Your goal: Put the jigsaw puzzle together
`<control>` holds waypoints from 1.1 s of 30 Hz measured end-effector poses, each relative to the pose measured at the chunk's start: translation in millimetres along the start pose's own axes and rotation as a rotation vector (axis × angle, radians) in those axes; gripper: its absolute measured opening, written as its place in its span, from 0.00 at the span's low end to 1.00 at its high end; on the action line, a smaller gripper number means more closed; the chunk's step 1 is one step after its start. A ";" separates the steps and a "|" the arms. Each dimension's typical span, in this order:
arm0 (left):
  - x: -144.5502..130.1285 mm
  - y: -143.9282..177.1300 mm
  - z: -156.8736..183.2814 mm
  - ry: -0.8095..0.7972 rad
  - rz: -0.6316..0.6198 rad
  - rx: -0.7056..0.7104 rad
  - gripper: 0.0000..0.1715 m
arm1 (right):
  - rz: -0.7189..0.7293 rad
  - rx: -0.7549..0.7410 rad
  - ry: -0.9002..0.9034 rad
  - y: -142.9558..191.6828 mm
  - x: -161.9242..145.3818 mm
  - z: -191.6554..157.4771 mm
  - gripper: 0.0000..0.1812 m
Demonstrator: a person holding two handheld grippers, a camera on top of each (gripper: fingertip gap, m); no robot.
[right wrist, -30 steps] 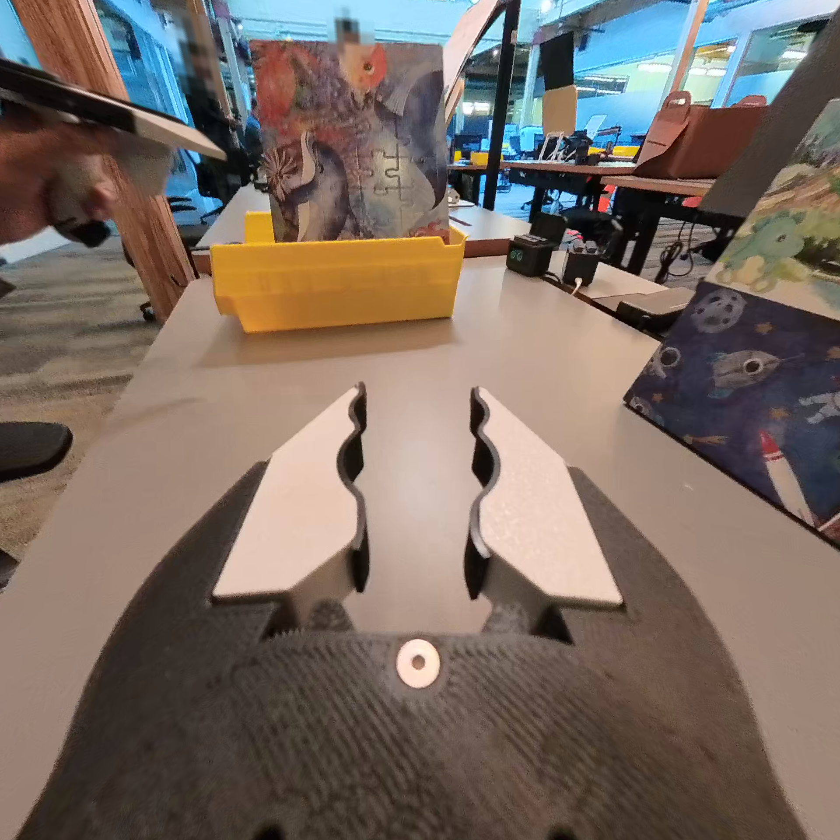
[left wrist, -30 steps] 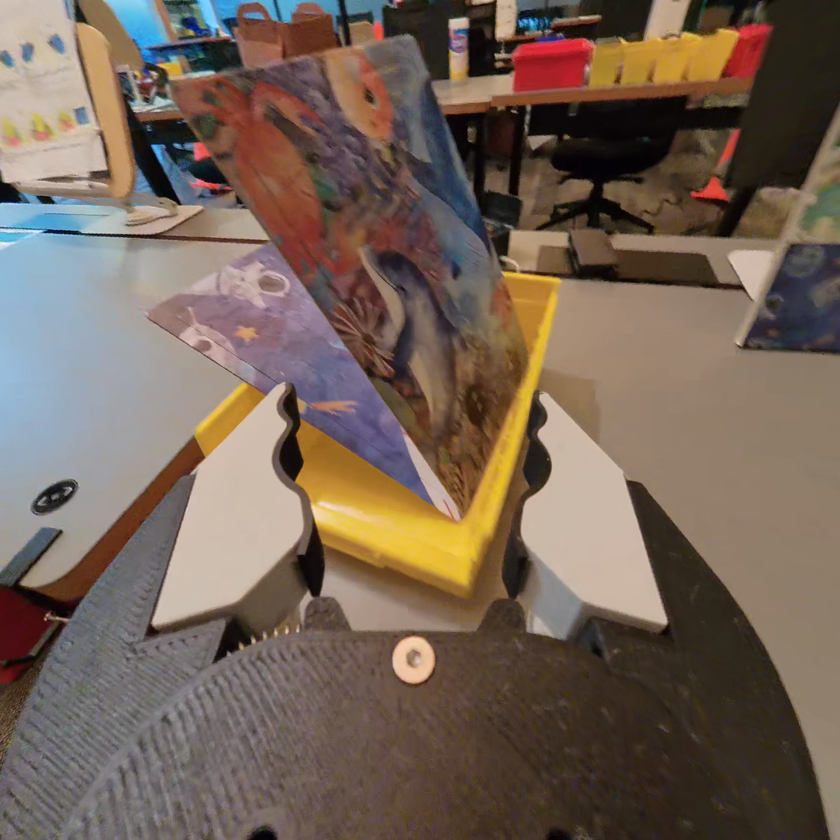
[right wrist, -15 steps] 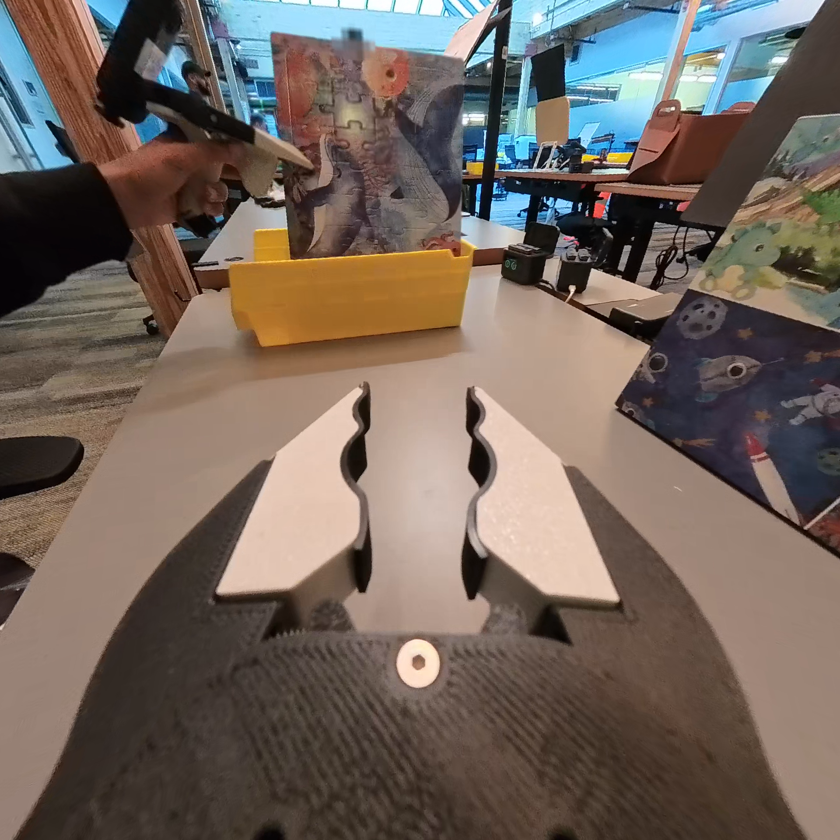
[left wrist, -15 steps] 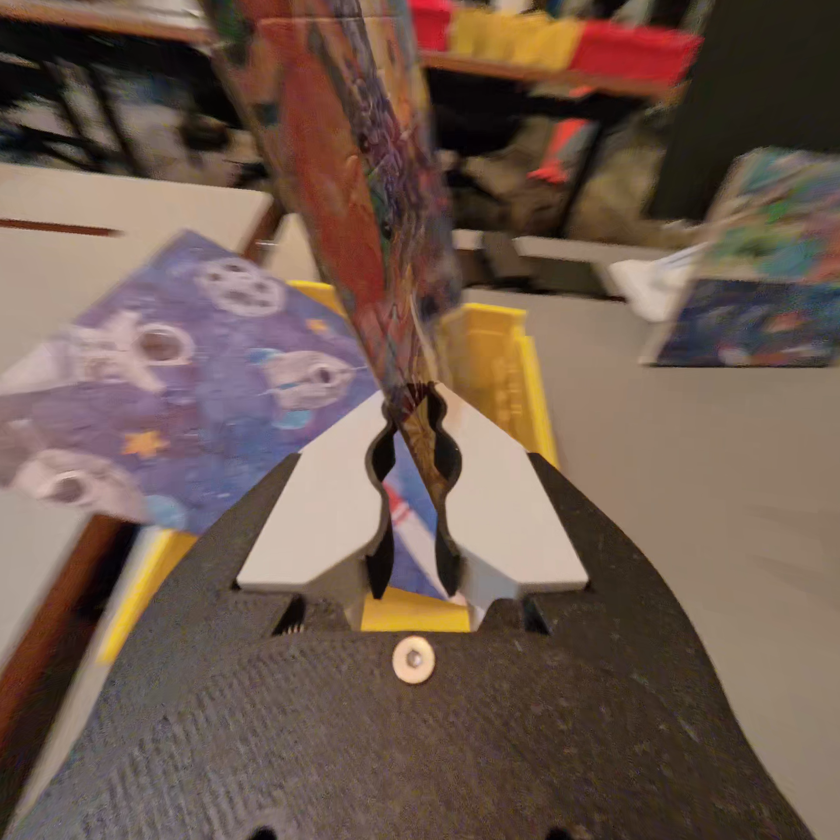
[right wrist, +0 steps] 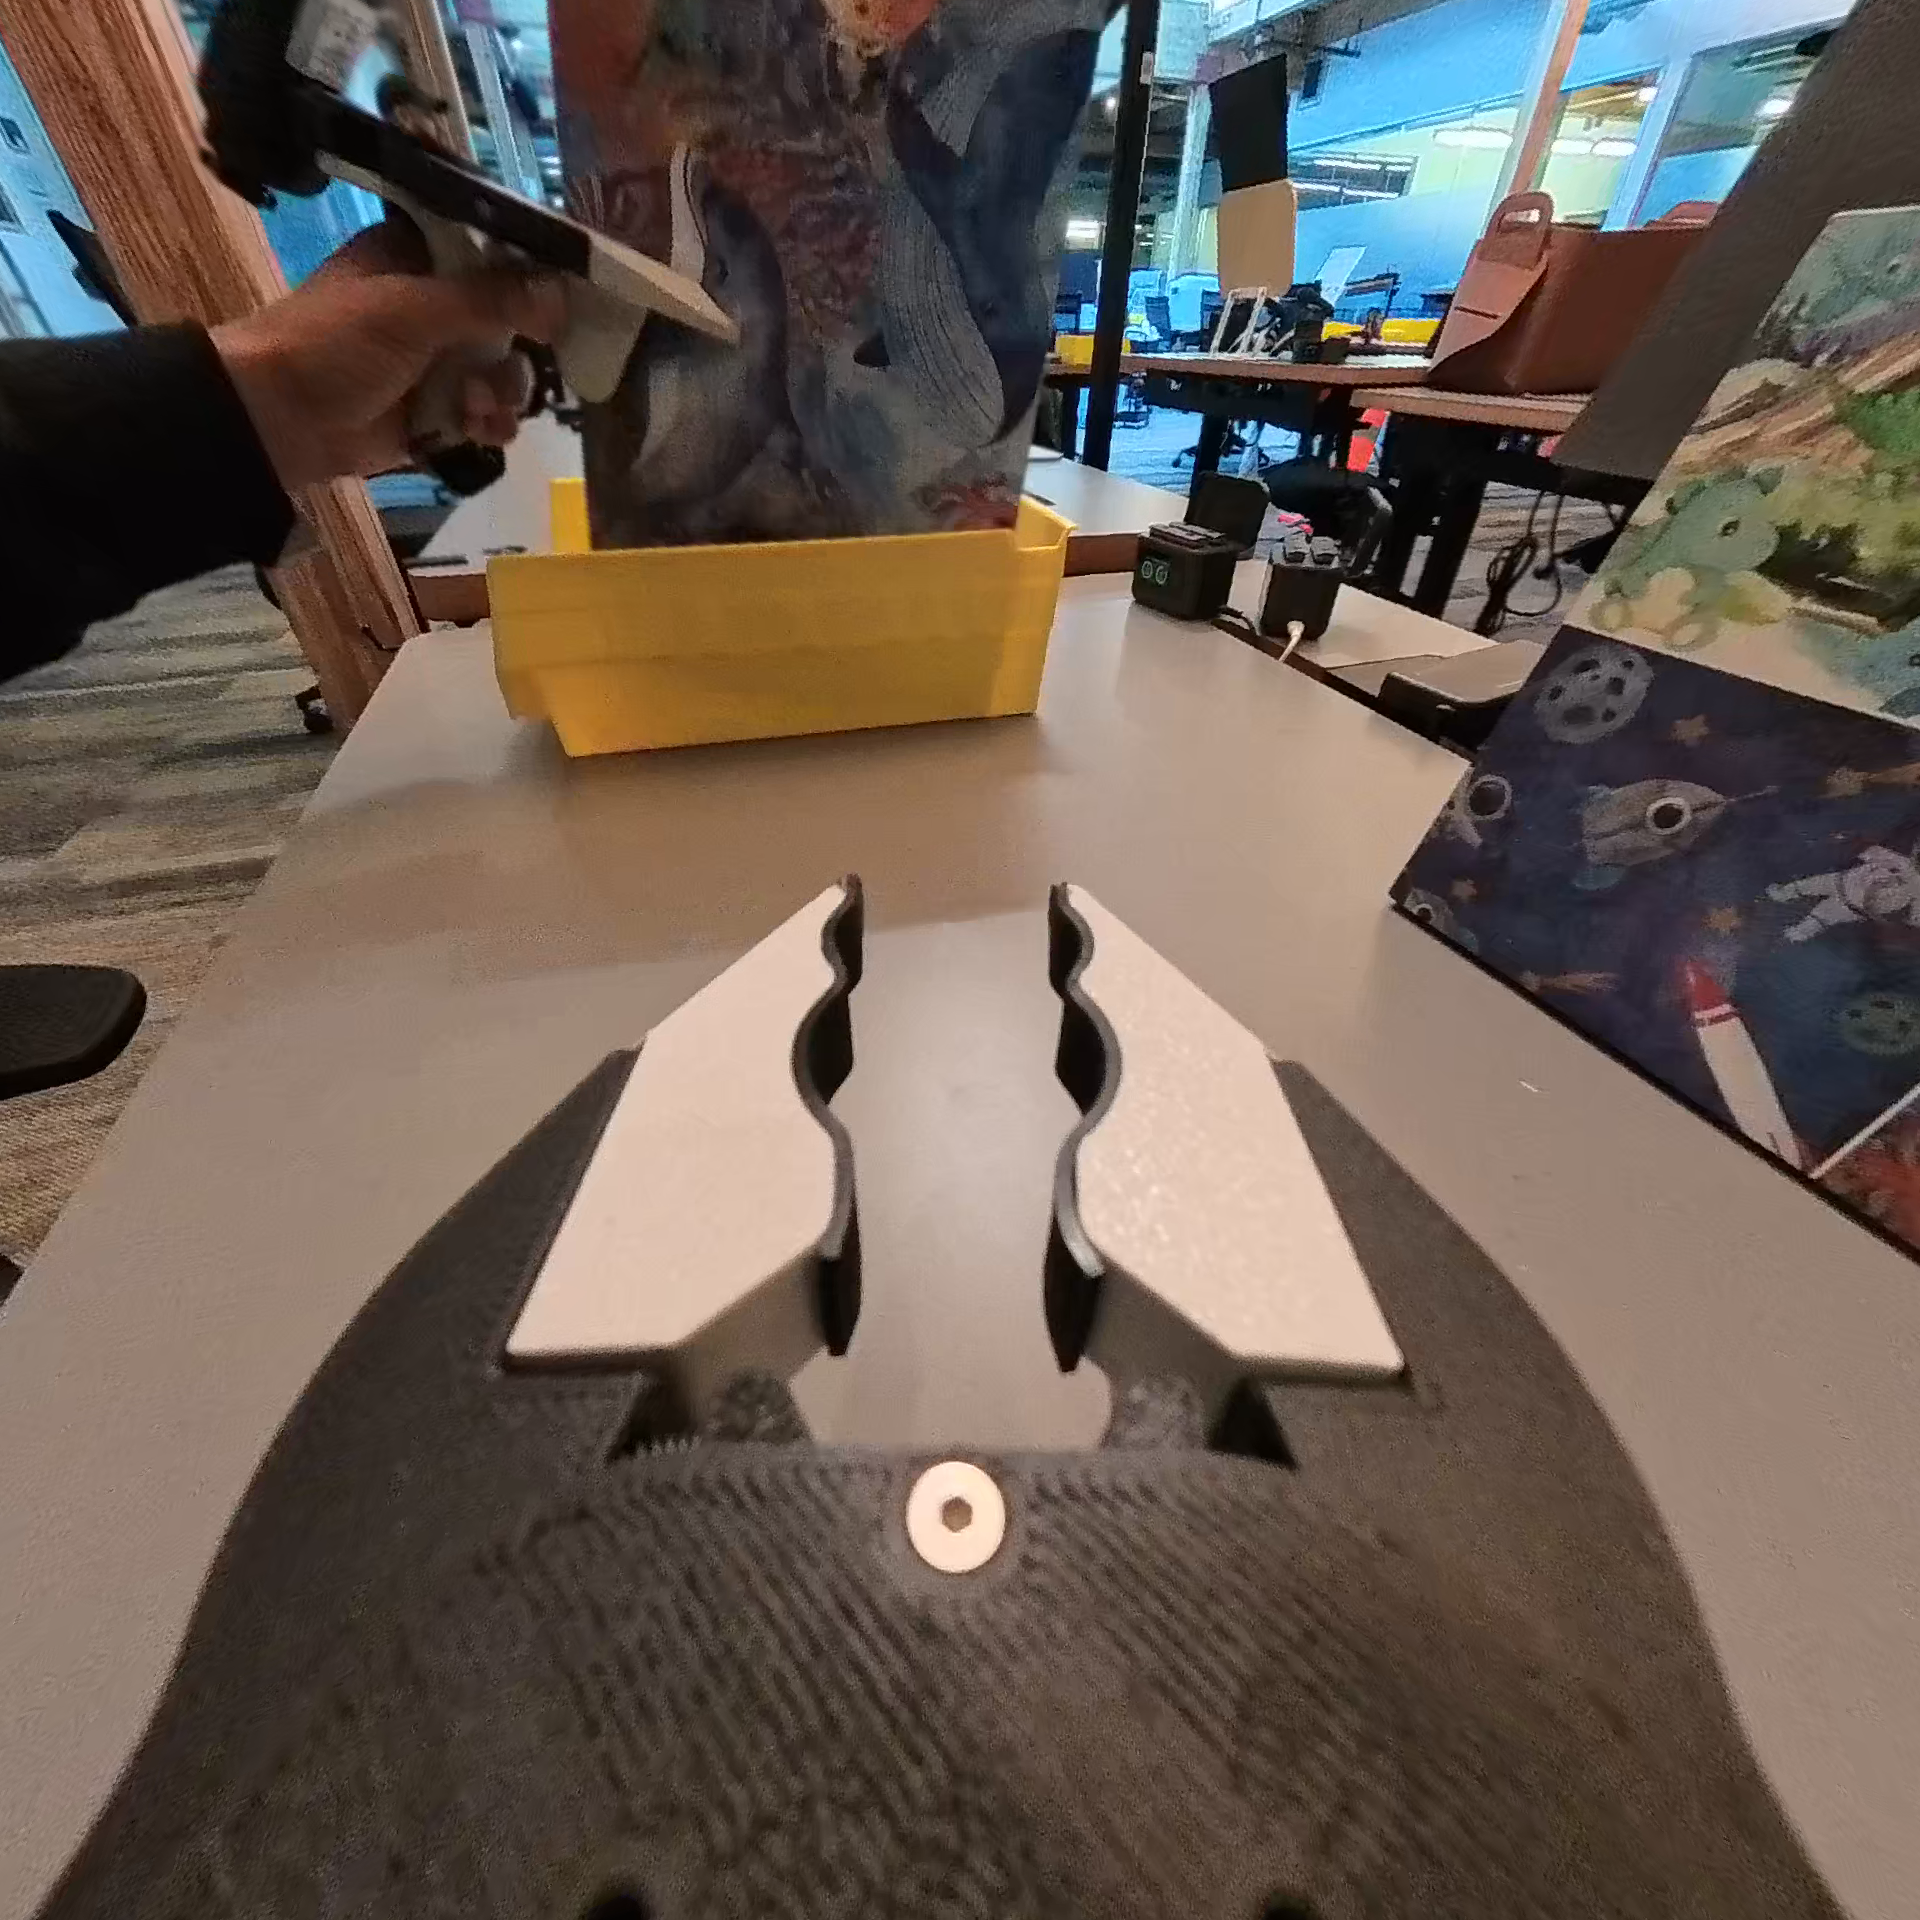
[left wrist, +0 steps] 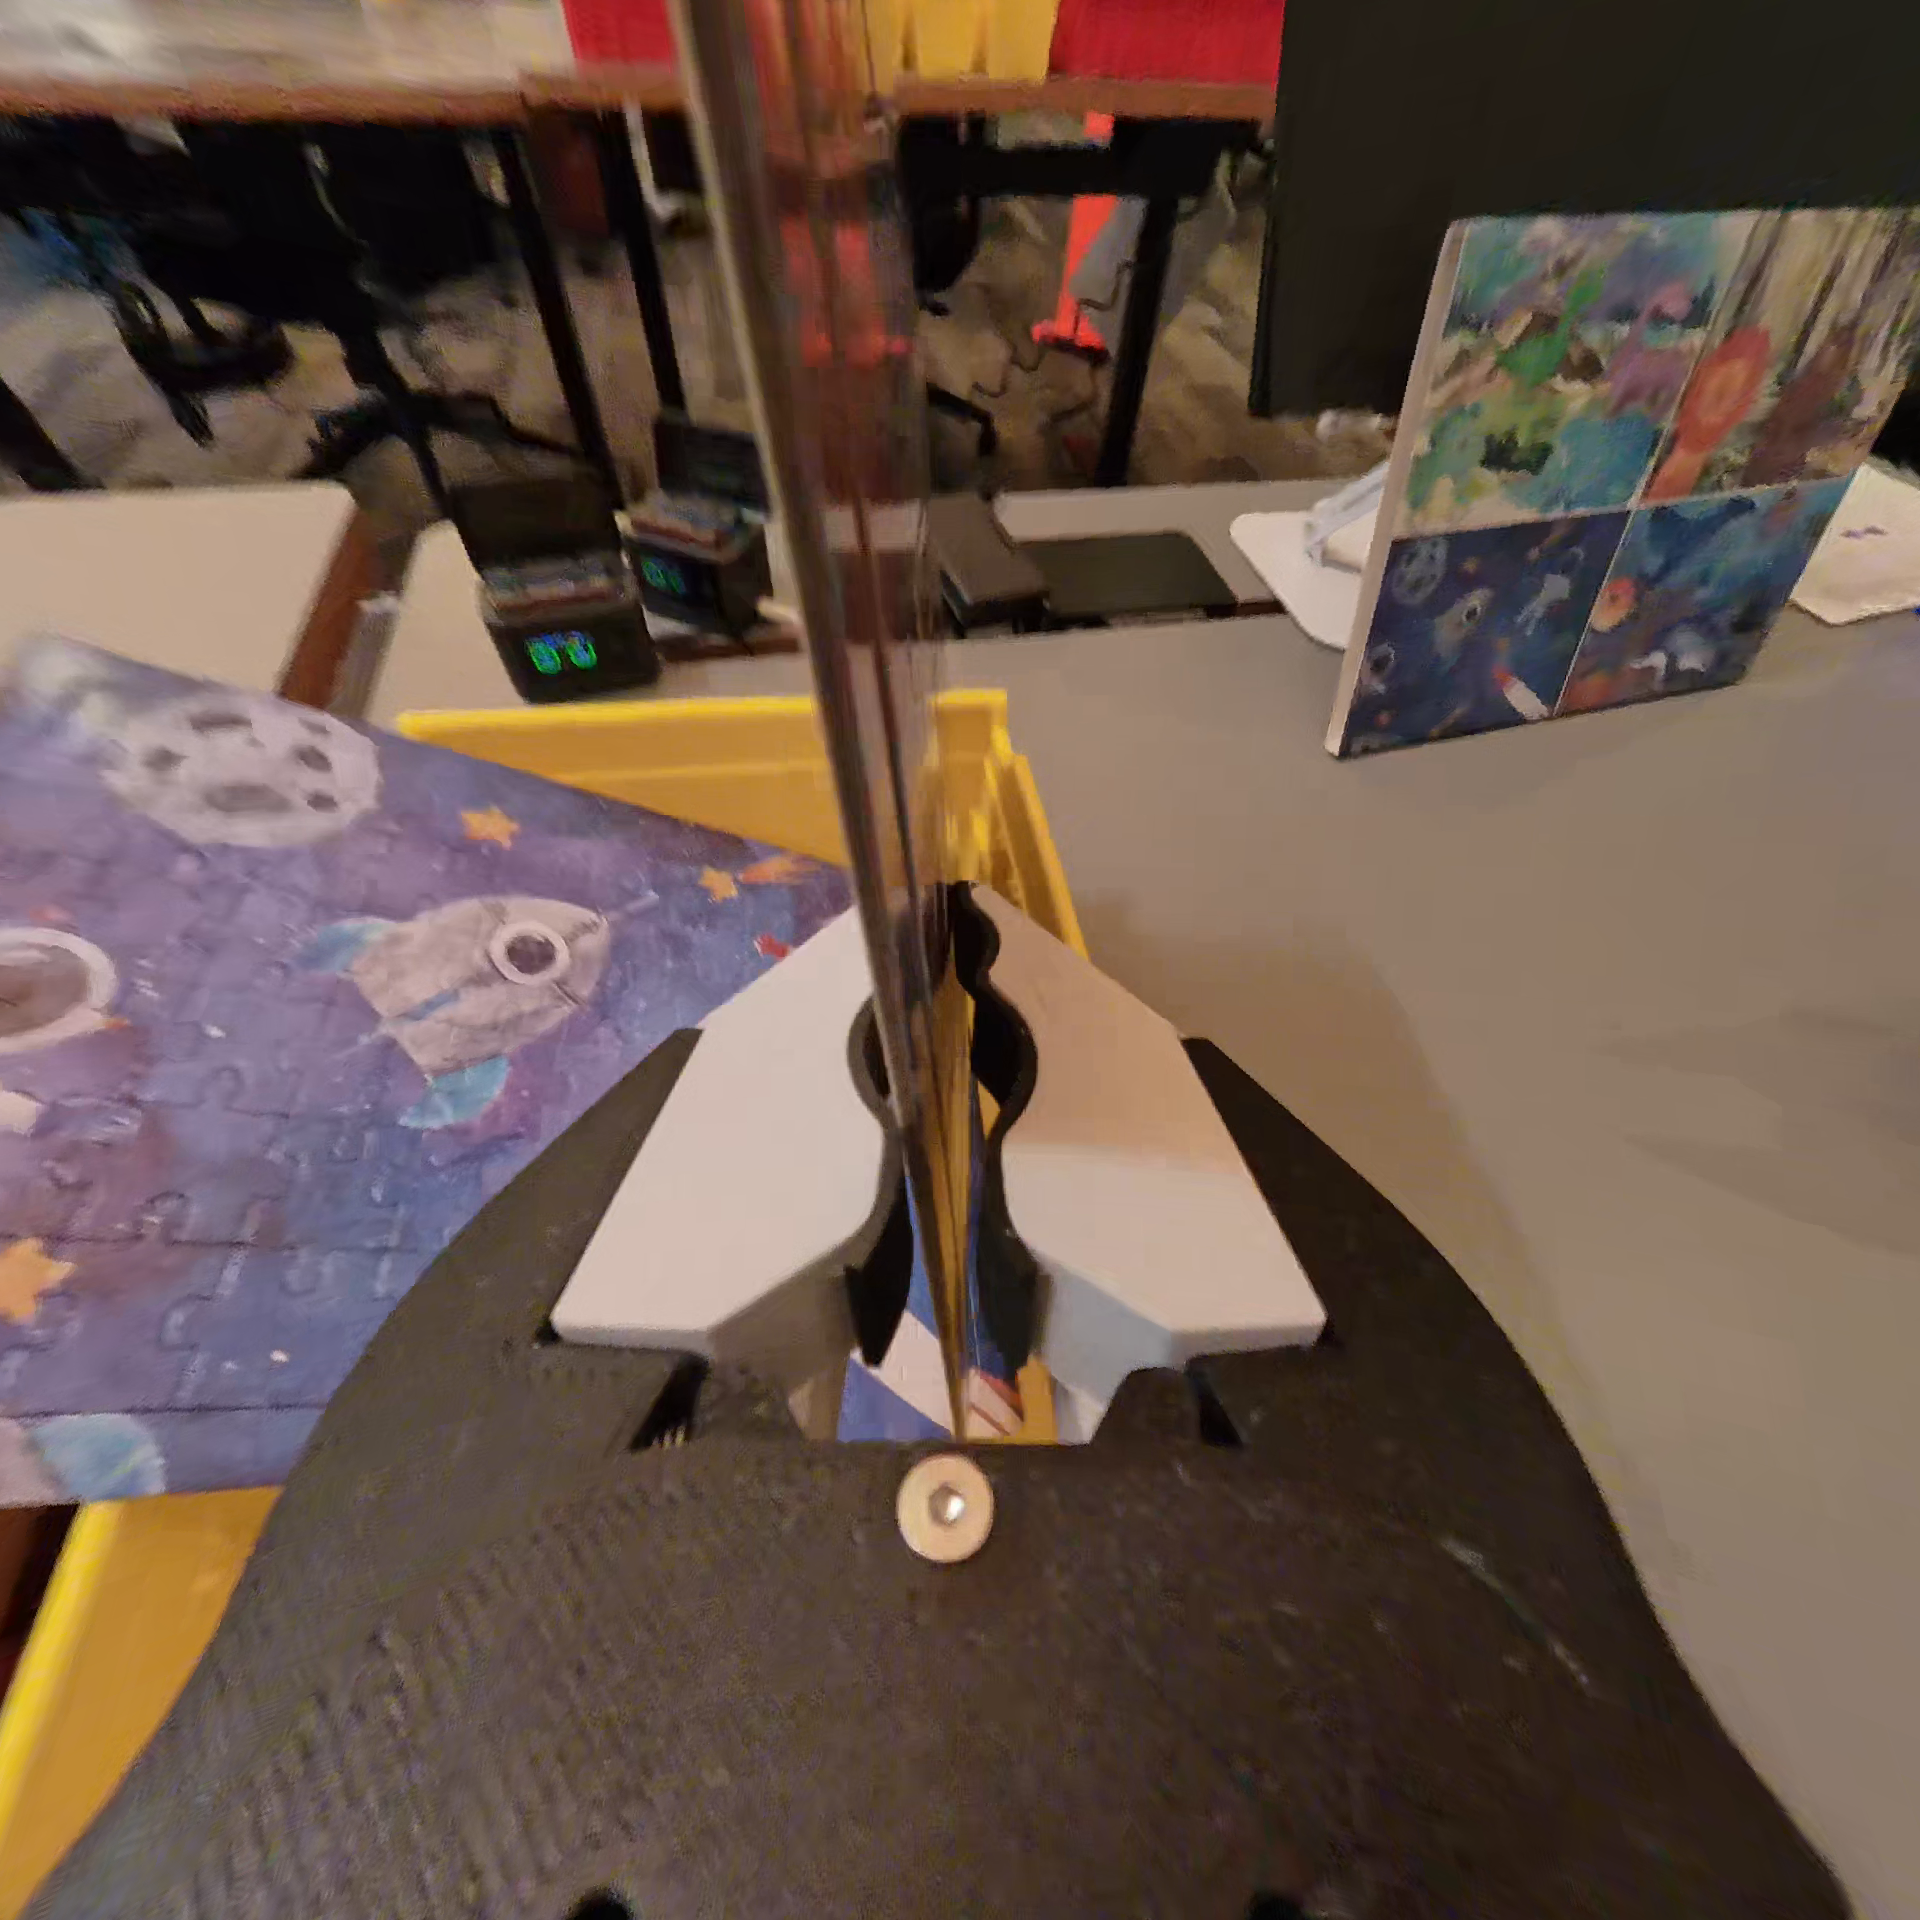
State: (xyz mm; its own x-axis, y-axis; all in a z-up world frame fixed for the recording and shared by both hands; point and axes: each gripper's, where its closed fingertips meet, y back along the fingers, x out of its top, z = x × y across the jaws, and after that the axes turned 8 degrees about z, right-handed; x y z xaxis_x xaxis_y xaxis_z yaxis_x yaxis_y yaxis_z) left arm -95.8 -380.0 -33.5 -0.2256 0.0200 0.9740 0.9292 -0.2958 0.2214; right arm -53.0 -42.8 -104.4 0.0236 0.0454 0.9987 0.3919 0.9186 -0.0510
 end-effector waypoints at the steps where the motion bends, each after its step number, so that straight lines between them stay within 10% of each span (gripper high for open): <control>1: 12.0 4.7 0.7 -0.010 0.030 0.007 0.00 | 0.004 0.000 -0.006 0.1 0.5 0.5 0.19; 9: 128.5 81.7 23.7 -0.158 0.296 0.072 0.00 | 0.004 0.004 0.001 -0.3 2.1 -0.4 0.19; 15: 172.0 105.0 103.0 -0.024 0.533 -0.179 0.00 | 0.071 -0.057 -0.025 12.7 19.0 22.2 0.18; 21: 128.7 54.7 192.0 0.133 0.553 -0.395 0.00 | 0.428 0.212 -0.291 53.3 84.0 12.5 0.35; 28: 87.6 11.5 258.0 0.405 0.603 -0.608 0.00 | 0.301 0.169 -0.585 14.7 39.0 16.2 0.70; 33: 54.0 -15.6 293.7 0.646 0.590 -0.709 0.00 | 0.470 0.355 -0.744 33.1 66.9 9.0 0.34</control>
State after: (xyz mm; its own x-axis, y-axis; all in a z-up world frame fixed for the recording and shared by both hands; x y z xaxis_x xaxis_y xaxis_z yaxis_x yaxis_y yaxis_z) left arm -36.6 -93.8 29.7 -0.1063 -0.7399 0.6643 0.6111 -0.5756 -0.5434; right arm -46.7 -5.7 -39.2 -0.5326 0.5668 0.6285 0.1857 0.8028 -0.5666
